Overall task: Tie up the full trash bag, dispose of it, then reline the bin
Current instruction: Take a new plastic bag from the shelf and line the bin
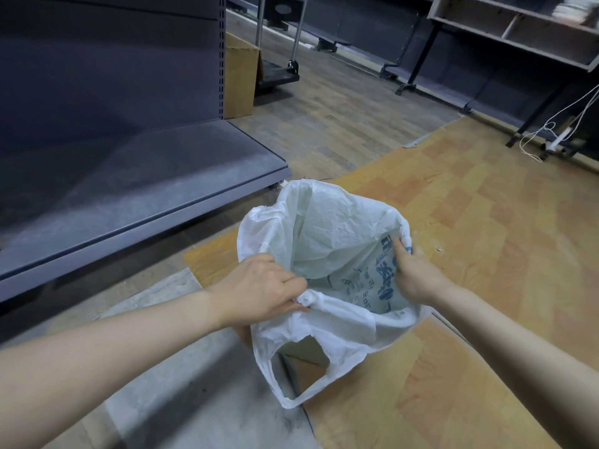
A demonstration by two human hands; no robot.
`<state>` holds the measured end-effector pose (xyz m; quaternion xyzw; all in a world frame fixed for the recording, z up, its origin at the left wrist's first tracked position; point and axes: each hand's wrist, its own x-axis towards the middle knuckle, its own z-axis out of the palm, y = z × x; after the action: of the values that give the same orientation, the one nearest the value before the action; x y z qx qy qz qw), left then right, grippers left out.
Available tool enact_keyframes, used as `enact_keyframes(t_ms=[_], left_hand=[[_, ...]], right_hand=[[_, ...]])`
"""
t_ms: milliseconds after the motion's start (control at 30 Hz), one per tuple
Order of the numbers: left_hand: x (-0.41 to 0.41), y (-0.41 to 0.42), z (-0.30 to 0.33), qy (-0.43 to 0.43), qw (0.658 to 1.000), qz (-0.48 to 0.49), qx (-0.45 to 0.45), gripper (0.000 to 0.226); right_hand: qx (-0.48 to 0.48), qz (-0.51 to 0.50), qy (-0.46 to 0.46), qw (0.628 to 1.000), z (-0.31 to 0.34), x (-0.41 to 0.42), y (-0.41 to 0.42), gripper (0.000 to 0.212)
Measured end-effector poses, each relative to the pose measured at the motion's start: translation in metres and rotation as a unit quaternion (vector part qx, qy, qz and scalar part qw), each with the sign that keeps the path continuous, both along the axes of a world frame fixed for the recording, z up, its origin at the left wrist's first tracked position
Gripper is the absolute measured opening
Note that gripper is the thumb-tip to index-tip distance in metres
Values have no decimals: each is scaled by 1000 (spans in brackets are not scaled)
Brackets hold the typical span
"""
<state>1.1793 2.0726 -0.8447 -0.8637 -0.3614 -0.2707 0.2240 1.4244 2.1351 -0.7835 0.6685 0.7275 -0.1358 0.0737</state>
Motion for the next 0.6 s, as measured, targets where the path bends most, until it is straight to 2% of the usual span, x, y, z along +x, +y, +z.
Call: enact_keyframes(t_ms=[100, 133, 233, 267, 367, 433, 500, 567, 600], left_hand=[[1, -1, -1, 3, 1000, -12, 2, 45], [2, -1, -1, -2, 1000, -18, 2, 48], [3, -4, 1, -27, 999, -29, -9, 60], [2, -5, 1, -31, 999, -36, -15, 61], [2, -6, 4, -32, 995, -68, -60, 59], [0, -3, 9, -33, 993, -75, -82, 62], [-2, 1, 13, -27, 994, -66, -82, 65], [-4, 5, 12, -21, 996, -51, -66, 70], [-4, 6, 11, -22, 997, -48, -62, 73]], right_hand=[[11, 9, -57, 998, -2, 1, -2, 70], [25, 26, -77, 996, -2, 2, -3, 65], [81, 94, -143, 982, -1, -1, -3, 23], [86, 111, -167, 976, -2, -1, -1, 22], [27, 134, -257, 957, -4, -7, 2, 47], [36, 133, -304, 943, -4, -16, 3, 57], [141, 207, -289, 924, -6, -29, 6, 48], [259, 340, -253, 868, -13, -46, 17, 32], [264, 401, -236, 845, -17, -53, 23, 30]])
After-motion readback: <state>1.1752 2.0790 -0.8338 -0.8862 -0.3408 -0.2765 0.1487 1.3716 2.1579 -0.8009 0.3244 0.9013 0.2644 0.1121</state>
